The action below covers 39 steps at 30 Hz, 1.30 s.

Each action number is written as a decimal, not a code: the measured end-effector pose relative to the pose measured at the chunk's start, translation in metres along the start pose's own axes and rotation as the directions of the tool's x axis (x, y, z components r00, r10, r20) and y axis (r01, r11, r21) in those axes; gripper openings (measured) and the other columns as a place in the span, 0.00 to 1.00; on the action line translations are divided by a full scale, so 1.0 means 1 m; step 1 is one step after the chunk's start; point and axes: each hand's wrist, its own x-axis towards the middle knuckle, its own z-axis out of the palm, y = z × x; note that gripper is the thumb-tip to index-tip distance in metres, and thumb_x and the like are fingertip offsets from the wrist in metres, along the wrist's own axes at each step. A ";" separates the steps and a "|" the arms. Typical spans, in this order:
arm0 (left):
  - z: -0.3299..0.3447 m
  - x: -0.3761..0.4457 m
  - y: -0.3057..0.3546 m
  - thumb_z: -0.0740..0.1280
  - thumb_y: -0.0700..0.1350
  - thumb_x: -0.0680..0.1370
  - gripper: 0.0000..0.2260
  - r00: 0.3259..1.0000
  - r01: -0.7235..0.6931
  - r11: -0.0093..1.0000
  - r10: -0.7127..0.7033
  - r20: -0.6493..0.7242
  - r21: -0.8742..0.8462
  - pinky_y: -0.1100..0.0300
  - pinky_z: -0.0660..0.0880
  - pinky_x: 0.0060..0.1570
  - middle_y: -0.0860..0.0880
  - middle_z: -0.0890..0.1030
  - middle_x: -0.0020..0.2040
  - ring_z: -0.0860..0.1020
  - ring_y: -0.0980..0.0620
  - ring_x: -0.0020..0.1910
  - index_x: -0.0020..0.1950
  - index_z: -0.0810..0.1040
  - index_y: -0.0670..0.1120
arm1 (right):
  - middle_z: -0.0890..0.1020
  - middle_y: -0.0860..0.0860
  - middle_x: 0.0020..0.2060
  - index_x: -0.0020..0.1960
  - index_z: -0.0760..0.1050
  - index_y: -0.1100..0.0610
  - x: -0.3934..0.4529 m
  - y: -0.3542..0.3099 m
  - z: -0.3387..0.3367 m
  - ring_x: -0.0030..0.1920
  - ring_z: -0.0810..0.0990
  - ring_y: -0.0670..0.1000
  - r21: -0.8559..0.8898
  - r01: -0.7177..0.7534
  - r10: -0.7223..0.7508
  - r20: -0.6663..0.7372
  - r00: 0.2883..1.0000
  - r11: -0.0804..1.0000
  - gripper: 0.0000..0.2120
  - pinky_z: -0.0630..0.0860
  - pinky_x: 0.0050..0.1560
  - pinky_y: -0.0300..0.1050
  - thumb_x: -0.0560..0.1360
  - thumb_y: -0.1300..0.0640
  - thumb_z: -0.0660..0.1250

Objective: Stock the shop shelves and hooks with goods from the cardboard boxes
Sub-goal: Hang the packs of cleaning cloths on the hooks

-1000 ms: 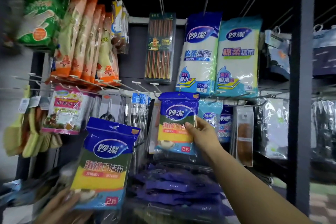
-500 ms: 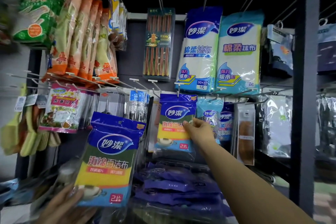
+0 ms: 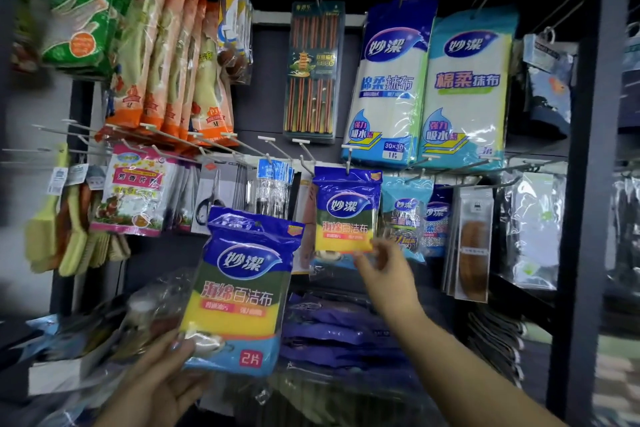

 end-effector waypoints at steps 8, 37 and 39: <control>0.057 -0.020 -0.020 0.65 0.39 0.68 0.14 0.972 0.057 0.996 -0.072 0.222 0.073 0.54 0.79 0.35 0.41 0.85 0.40 0.83 0.45 0.34 0.53 0.76 0.43 | 0.83 0.53 0.47 0.61 0.71 0.58 -0.093 0.001 -0.006 0.44 0.84 0.47 0.326 -0.362 0.173 0.488 0.856 0.873 0.25 0.80 0.40 0.40 0.70 0.46 0.70; 0.015 -0.015 0.011 0.63 0.30 0.76 0.05 1.000 -0.019 0.921 0.023 -0.006 0.389 0.64 0.73 0.19 0.43 0.81 0.29 0.78 0.52 0.20 0.45 0.77 0.37 | 0.85 0.58 0.45 0.56 0.77 0.64 0.022 -0.052 -0.025 0.41 0.85 0.53 0.272 -0.252 0.170 0.293 0.941 0.929 0.16 0.82 0.48 0.50 0.77 0.52 0.68; 0.015 -0.015 0.011 0.63 0.30 0.77 0.06 1.000 -0.007 0.921 0.014 -0.015 0.389 0.64 0.73 0.19 0.45 0.81 0.27 0.77 0.52 0.20 0.45 0.77 0.38 | 0.85 0.58 0.43 0.56 0.77 0.66 0.023 -0.053 -0.025 0.37 0.85 0.52 0.277 -0.269 0.183 0.299 0.936 0.923 0.16 0.82 0.43 0.47 0.77 0.53 0.68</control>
